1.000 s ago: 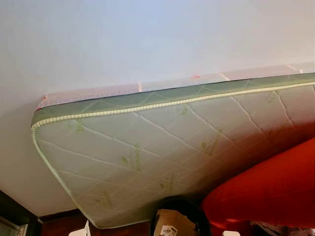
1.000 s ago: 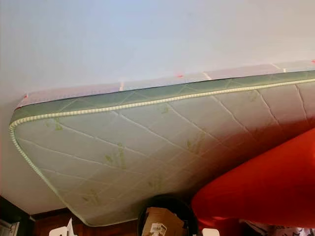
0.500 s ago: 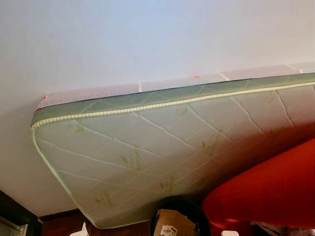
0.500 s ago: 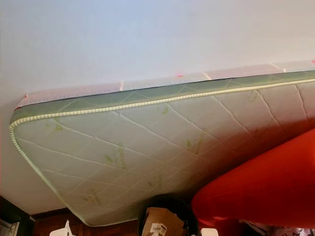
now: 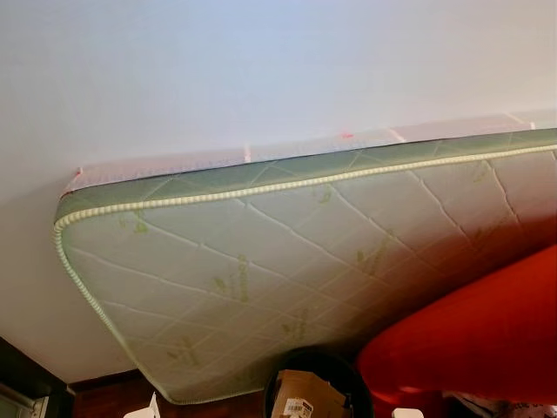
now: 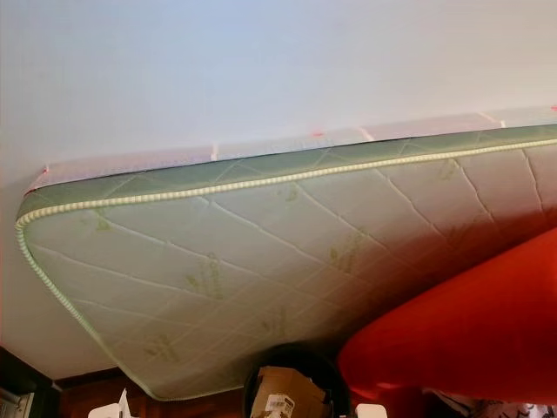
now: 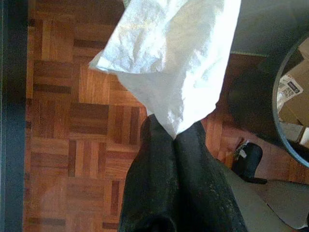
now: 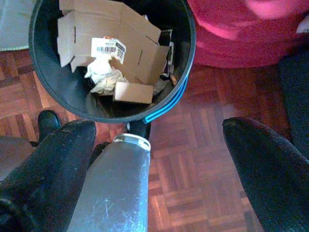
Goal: Clean up the room
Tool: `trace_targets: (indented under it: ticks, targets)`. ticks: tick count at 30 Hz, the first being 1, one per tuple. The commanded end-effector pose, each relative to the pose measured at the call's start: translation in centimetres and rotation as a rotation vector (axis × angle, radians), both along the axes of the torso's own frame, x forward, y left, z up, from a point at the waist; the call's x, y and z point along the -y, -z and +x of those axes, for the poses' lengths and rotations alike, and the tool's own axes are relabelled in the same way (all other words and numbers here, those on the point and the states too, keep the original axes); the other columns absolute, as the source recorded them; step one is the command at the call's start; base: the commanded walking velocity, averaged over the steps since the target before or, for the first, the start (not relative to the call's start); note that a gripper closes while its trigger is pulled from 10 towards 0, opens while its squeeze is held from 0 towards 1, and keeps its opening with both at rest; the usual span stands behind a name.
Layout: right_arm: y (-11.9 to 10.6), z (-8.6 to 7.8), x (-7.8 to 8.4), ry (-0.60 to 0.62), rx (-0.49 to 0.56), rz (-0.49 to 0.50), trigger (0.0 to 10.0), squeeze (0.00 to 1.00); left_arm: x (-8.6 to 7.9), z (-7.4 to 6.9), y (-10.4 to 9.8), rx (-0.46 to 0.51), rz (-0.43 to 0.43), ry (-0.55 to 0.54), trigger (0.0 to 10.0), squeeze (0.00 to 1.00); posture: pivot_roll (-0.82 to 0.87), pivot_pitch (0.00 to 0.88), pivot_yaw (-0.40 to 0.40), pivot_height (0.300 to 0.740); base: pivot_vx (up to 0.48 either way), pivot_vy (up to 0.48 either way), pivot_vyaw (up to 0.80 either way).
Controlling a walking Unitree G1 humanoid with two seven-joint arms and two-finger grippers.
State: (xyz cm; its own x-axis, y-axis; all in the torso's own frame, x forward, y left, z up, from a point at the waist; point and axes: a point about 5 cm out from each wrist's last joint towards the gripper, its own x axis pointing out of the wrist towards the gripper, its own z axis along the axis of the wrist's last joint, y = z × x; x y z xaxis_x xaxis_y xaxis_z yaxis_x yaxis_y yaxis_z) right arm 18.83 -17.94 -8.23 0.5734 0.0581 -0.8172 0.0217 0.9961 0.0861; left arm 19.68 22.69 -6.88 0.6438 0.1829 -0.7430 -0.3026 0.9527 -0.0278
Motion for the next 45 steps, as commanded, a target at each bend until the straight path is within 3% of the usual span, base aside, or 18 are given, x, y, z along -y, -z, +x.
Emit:
trace_targets:
  ticks: [1,9,19,45]
  targets:
    - [0.3,-0.6,0.1,0.008,-0.026,0.000,10.0,0.00,0.2,-1.1,0.6,-0.035,-0.006,0.003,10.0,0.00,0.07,0.166,-0.056,0.740,-0.326,0.000,0.00]
    - [0.3,-0.5,0.1,-0.001,-0.028,0.002,10.0,0.00,0.3,-1.0,0.6,-0.034,-0.003,0.015,10.0,0.00,0.07,0.171,-0.057,0.740,-0.367,0.000,0.00]
    - [0.3,-0.6,0.1,-0.006,-0.033,0.006,10.0,0.00,0.0,-1.1,0.6,-0.031,0.006,-0.002,10.0,0.00,0.07,0.173,-0.059,0.740,0.000,0.000,0.00]
    - [0.3,-0.6,-0.2,-0.044,-0.046,0.017,10.0,0.00,-0.1,0.2,-0.2,0.025,0.024,0.013,10.0,0.00,0.07,0.171,-0.050,0.740,0.000,0.035,-0.78]
